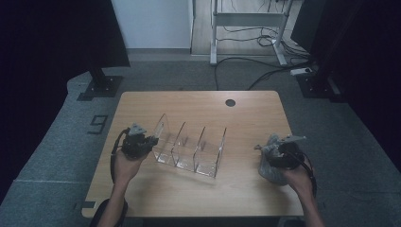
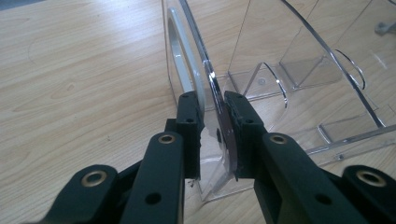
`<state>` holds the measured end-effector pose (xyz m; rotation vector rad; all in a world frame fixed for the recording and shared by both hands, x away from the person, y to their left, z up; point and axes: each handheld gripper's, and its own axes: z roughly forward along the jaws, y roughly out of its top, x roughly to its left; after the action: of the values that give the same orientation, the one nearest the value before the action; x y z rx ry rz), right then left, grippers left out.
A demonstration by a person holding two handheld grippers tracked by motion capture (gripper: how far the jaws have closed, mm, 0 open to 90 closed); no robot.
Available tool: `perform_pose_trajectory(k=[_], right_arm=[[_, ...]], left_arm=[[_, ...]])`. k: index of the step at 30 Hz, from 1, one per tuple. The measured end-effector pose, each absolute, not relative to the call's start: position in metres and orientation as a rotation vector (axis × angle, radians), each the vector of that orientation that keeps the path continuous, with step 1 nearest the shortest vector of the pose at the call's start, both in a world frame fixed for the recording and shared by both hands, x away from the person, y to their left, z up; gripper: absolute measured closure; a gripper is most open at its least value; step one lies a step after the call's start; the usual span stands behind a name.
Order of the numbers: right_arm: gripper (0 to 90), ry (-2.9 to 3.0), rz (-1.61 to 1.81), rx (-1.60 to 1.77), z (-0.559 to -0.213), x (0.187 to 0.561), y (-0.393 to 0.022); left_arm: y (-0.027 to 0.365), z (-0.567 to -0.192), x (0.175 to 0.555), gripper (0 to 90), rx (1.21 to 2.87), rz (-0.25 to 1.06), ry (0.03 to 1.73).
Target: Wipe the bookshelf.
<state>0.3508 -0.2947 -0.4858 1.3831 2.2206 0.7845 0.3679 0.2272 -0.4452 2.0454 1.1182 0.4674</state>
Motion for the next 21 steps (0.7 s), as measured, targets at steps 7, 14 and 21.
perform_pose_trajectory(k=[7,14,21], right_arm=[[43.1,2.24,0.73,1.411,-0.504,0.354,-0.299],[55.1,2.279,0.701,1.41,-0.513,0.356,-0.298],[64.1,2.287,0.696,1.411,-0.515,0.355,-0.299]], left_arm=[[0.227,-0.445,0.368,78.8,2.055,0.488,1.122],[0.227,-0.445,0.368,81.9,2.057,0.504,1.119],[0.227,-0.445,0.368,83.2,2.066,0.519,1.114]])
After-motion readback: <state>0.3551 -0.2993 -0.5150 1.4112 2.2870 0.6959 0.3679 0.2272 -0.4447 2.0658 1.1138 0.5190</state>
